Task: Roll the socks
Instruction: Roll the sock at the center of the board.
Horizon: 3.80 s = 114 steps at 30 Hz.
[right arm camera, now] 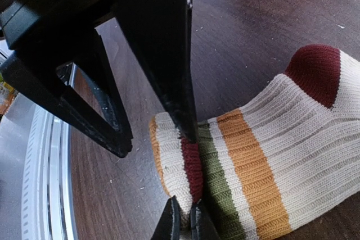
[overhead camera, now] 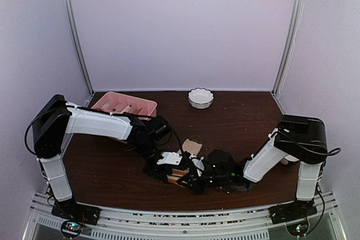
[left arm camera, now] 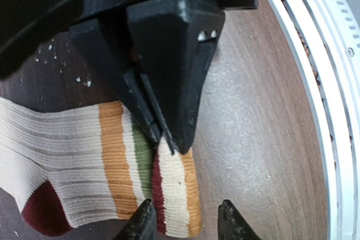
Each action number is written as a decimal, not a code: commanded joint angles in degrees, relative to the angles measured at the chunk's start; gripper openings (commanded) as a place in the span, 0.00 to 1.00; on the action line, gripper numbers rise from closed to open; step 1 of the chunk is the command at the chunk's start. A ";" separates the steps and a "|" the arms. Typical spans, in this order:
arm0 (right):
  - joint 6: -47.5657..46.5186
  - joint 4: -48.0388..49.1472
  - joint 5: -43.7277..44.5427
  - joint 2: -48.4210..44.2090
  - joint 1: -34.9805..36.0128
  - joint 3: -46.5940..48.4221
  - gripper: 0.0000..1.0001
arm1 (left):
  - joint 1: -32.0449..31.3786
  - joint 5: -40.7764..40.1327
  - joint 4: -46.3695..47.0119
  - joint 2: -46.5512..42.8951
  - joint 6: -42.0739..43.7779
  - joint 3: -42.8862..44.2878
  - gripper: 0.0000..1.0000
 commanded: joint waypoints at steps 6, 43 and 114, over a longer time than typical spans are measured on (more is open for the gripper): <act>3.76 -12.64 -1.39 4.94 -1.02 -4.41 0.00 | 0.32 -1.19 0.39 4.64 0.50 3.02 0.29; 5.99 -11.61 47.87 -20.96 5.42 -23.82 1.00 | 5.34 7.68 -33.38 21.78 3.03 20.22 0.00; -22.34 -25.33 4.11 1.27 0.50 6.49 0.00 | 8.87 5.02 7.00 -5.65 -6.77 -2.33 0.61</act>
